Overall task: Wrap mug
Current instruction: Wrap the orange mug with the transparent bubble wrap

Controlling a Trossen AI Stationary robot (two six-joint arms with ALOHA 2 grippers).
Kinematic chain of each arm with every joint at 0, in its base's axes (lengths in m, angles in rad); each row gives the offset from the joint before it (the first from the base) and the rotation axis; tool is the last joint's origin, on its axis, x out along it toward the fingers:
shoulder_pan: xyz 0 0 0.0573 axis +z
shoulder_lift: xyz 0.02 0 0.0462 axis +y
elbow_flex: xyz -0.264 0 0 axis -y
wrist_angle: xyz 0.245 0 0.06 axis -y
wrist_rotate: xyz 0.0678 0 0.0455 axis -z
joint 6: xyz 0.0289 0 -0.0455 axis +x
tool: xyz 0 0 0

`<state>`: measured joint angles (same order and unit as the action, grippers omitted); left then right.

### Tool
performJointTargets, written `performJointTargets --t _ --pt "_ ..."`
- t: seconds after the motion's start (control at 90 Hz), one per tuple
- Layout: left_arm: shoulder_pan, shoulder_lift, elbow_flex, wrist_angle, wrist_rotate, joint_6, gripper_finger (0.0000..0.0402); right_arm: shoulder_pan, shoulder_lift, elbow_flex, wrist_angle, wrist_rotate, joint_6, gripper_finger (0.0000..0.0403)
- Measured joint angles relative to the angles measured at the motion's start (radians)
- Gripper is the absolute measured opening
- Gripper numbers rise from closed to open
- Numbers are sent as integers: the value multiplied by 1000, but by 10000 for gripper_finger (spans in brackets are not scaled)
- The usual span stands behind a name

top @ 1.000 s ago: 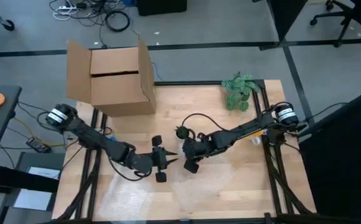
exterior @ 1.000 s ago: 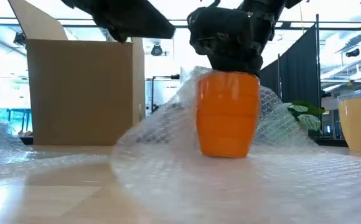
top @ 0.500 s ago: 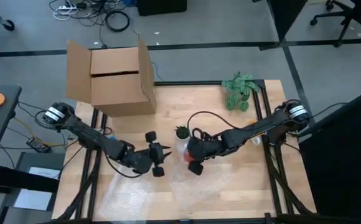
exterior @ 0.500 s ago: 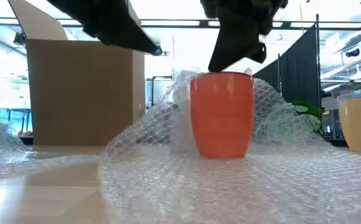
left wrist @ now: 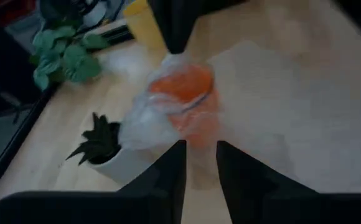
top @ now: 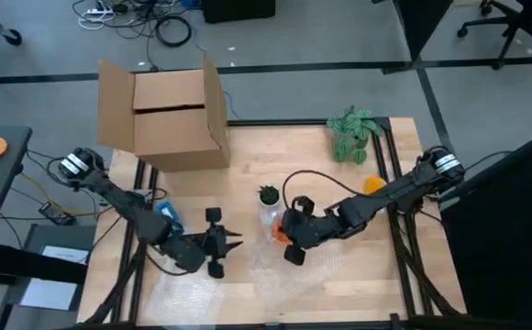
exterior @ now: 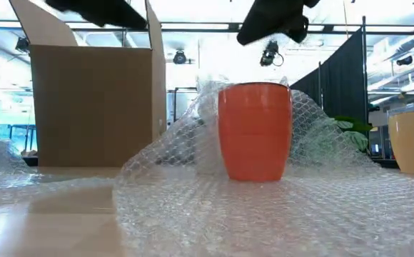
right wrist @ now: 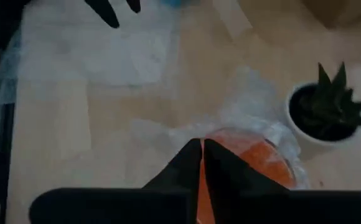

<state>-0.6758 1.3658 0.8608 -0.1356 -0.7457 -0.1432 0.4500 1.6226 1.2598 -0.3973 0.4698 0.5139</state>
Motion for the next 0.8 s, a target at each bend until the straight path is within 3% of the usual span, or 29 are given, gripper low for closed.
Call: performJointTargets --t 0.156,0.344,0.633,0.8 --pt "-68 -11 0 -20 111 -45 73 76 10 0 144 -22 -63 0" --pt "-122 71 0 60 213 -50 73 156 35 0 207 -47 -3 15" --pt "-131 244 9 254 257 29 76 243 171 1 249 -22 134 92" --pt "-118 343 84 267 252 32 82 270 287 1 331 -21 190 128"
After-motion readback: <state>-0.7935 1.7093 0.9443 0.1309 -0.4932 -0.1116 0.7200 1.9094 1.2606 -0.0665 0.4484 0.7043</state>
